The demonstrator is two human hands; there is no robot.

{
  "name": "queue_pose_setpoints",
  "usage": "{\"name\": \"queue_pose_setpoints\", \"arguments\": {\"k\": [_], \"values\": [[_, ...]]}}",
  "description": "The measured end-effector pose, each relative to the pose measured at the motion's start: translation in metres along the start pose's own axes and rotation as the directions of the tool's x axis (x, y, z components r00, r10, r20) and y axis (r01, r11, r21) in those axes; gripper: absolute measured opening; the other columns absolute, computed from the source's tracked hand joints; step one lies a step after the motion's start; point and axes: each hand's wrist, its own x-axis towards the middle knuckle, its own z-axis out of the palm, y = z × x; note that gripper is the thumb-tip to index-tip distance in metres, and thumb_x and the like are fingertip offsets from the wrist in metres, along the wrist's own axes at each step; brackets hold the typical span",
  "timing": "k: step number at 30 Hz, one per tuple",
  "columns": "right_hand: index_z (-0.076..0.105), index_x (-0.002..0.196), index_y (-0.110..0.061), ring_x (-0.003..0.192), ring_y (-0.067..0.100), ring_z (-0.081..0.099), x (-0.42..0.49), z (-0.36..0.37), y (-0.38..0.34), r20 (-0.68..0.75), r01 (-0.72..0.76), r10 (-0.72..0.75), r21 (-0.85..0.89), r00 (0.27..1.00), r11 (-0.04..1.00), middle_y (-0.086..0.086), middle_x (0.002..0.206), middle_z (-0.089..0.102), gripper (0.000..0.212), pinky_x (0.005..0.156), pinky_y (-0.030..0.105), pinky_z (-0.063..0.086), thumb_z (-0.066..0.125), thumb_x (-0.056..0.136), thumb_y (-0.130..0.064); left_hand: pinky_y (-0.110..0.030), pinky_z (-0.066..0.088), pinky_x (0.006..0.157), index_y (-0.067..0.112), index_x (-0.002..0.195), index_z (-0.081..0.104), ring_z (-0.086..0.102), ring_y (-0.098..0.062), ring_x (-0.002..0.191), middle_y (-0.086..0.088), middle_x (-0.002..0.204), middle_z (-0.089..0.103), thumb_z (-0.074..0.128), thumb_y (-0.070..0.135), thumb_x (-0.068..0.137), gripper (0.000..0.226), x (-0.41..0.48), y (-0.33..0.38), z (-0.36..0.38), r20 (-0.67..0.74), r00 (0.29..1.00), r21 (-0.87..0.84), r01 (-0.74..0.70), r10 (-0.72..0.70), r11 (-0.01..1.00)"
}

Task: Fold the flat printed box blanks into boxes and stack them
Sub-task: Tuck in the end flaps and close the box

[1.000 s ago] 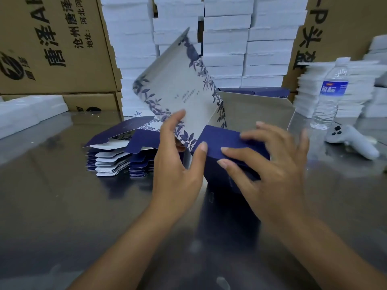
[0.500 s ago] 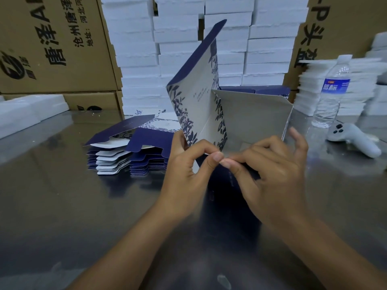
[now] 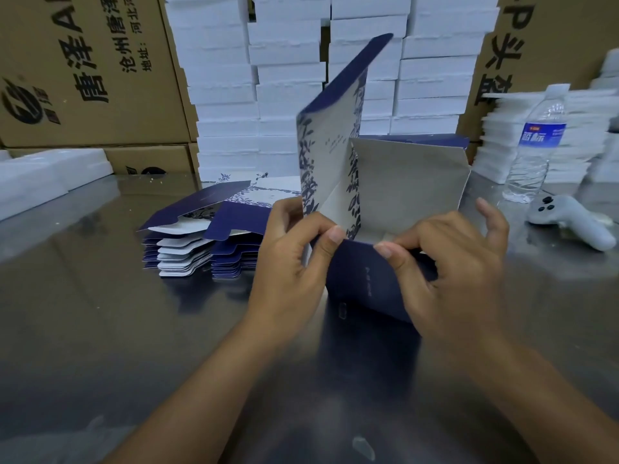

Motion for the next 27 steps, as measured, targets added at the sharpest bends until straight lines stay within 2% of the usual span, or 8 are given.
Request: {"name": "queue_pose_setpoints", "arguments": {"k": [2, 6, 9, 13, 17, 19, 24, 27], "values": [[0.058, 0.062, -0.011, 0.069, 0.01, 0.046, 0.001, 0.0, 0.001, -0.006, -0.01, 0.01, 0.013, 1.0, 1.0, -0.016, 0.068, 0.043, 0.029, 0.106, 0.039, 0.02, 0.058, 0.089, -0.024, -0.005, 0.031, 0.077, 0.023, 0.074, 0.056, 0.042, 0.009, 0.089, 0.006, 0.09, 0.04, 0.051, 0.026, 0.091, 0.017, 0.001, -0.002, -0.002, -0.022, 1.0, 0.049, -0.011, 0.012, 0.999], [0.06, 0.062, -0.012, 0.069, 0.011, 0.048, 0.001, 0.0, 0.002, -0.031, 0.027, -0.027, 0.016, 0.999, 0.999, -0.016, 0.067, 0.044, 0.031, 0.104, 0.043, 0.022, 0.059, 0.089, -0.025, -0.004, 0.032, 0.073, 0.015, 0.072, 0.057, 0.041, 0.012, 0.08, 0.012, 0.084, 0.036, 0.052, 0.02, 0.091, 0.02, 0.003, -0.003, -0.002, -0.052, 0.996, 0.108, -0.064, 0.07, 0.992], [0.059, 0.06, -0.012, 0.069, 0.013, 0.05, 0.002, -0.002, 0.007, -0.062, 0.052, -0.053, -0.009, 0.997, 0.999, -0.007, 0.061, 0.054, 0.035, 0.104, 0.042, 0.022, 0.055, 0.092, -0.026, -0.004, 0.032, 0.072, 0.015, 0.071, 0.056, 0.041, 0.012, 0.079, 0.01, 0.082, 0.037, 0.051, 0.02, 0.091, 0.021, 0.004, -0.005, -0.003, -0.06, 0.997, 0.096, -0.051, 0.057, 0.994], [0.052, 0.062, -0.01, 0.066, 0.015, 0.043, 0.002, -0.002, 0.01, -0.067, 0.032, -0.034, -0.029, 0.997, 0.999, -0.001, 0.06, 0.051, 0.035, 0.102, 0.037, 0.022, 0.048, 0.095, -0.02, -0.007, 0.034, 0.072, 0.017, 0.073, 0.056, 0.043, 0.006, 0.08, 0.007, 0.083, 0.041, 0.052, 0.026, 0.093, 0.022, 0.004, -0.007, -0.006, -0.072, 0.996, 0.106, -0.05, 0.058, 0.993], [0.049, 0.064, -0.009, 0.065, 0.014, 0.039, 0.004, -0.003, 0.01, -0.044, -0.003, 0.003, -0.002, 0.999, 1.0, -0.007, 0.064, 0.041, 0.031, 0.098, 0.035, 0.024, 0.045, 0.094, -0.017, -0.041, 0.046, 0.073, 0.005, 0.078, 0.065, 0.051, -0.021, 0.084, 0.003, 0.095, 0.042, 0.049, 0.027, 0.094, 0.032, 0.005, -0.007, -0.011, -0.147, 0.963, 0.319, -0.17, 0.226, 0.932], [0.049, 0.065, -0.009, 0.065, 0.013, 0.038, 0.005, -0.004, 0.011, -0.047, -0.016, 0.017, 0.016, 0.999, 1.0, -0.009, 0.066, 0.039, 0.03, 0.098, 0.035, 0.025, 0.045, 0.094, -0.017, -0.049, 0.047, 0.069, 0.002, 0.078, 0.065, 0.053, -0.028, 0.081, 0.001, 0.095, 0.041, 0.049, 0.025, 0.094, 0.032, 0.006, -0.007, -0.014, -0.155, 0.948, 0.368, -0.207, 0.279, 0.907], [0.053, 0.062, -0.006, 0.068, 0.014, 0.045, 0.003, -0.006, 0.011, -0.056, -0.011, 0.012, 0.024, 0.998, 1.0, 0.0, 0.062, 0.054, 0.034, 0.102, 0.04, 0.025, 0.047, 0.093, -0.017, -0.046, 0.044, 0.067, 0.002, 0.076, 0.064, 0.05, -0.032, 0.078, -0.001, 0.092, 0.042, 0.047, 0.026, 0.093, 0.034, 0.008, -0.007, -0.014, -0.145, 0.964, 0.324, -0.167, 0.223, 0.931], [0.056, 0.062, -0.005, 0.074, 0.018, 0.054, 0.004, -0.008, 0.015, -0.071, -0.002, 0.002, -0.001, 0.997, 1.0, 0.006, 0.067, 0.061, 0.035, 0.104, 0.046, 0.025, 0.047, 0.094, -0.018, -0.041, 0.04, 0.068, 0.003, 0.076, 0.062, 0.047, -0.025, 0.077, 0.001, 0.087, 0.044, 0.046, 0.025, 0.094, 0.033, 0.01, -0.01, -0.016, -0.129, 0.971, 0.276, -0.161, 0.202, 0.947]]}}
